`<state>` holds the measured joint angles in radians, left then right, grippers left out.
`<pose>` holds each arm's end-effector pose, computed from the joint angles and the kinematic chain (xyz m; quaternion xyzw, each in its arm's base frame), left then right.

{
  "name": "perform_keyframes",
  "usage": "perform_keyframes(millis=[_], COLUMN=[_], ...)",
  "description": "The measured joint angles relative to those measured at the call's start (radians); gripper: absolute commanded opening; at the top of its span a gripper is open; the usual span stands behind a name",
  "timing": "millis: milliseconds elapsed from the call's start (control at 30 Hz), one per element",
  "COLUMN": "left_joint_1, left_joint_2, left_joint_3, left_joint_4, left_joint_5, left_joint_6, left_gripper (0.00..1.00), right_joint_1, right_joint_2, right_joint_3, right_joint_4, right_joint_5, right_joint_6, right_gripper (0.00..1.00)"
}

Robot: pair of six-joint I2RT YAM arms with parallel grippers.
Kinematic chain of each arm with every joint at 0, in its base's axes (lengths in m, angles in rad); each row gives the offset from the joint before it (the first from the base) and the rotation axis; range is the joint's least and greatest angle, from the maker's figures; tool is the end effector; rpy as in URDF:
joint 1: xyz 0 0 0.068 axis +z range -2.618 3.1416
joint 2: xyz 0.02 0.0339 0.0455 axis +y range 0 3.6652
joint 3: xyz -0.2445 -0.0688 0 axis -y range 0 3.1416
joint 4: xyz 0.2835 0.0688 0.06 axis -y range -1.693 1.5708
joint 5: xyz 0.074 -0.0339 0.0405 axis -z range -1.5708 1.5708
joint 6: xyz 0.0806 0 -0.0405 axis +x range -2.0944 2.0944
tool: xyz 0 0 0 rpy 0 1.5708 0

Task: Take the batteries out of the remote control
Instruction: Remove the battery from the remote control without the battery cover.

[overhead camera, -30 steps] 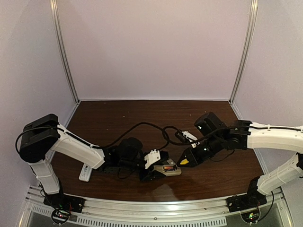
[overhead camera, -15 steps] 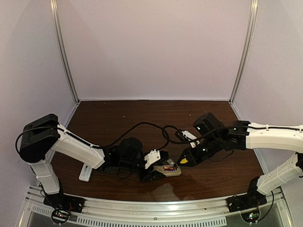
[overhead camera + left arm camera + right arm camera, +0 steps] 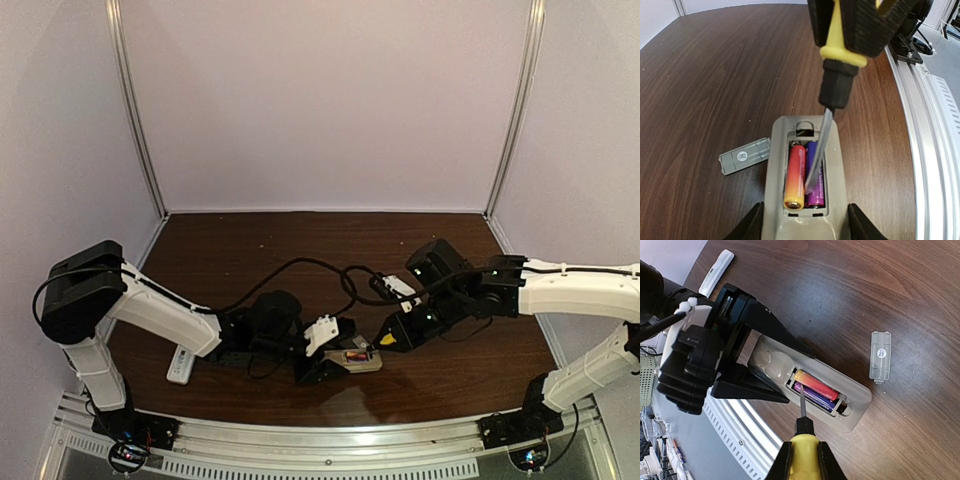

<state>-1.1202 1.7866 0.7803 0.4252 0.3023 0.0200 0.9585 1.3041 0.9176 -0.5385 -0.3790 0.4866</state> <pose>0.1530 -0.3713 0.0621 0.5298 0.6938 -0.3584 0.3309 0.1655 0.2875 0.1792 -0.2758 0.8916 0.3401 0.1156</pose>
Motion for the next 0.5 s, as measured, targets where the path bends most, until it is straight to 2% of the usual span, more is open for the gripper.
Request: perform_keyframes(millis=[500], left_joint_1=[0.003], left_joint_2=[0.006], left_joint_3=[0.017], left_joint_4=[-0.006], left_joint_5=[-0.006], left_joint_6=[-0.068], left_gripper=[0.0], right_joint_1=[0.002], right_joint_2=[0.002], right_joint_3=[0.029], right_joint_4=[-0.04], right_joint_5=[0.051], right_joint_6=[-0.016], right_gripper=[0.0])
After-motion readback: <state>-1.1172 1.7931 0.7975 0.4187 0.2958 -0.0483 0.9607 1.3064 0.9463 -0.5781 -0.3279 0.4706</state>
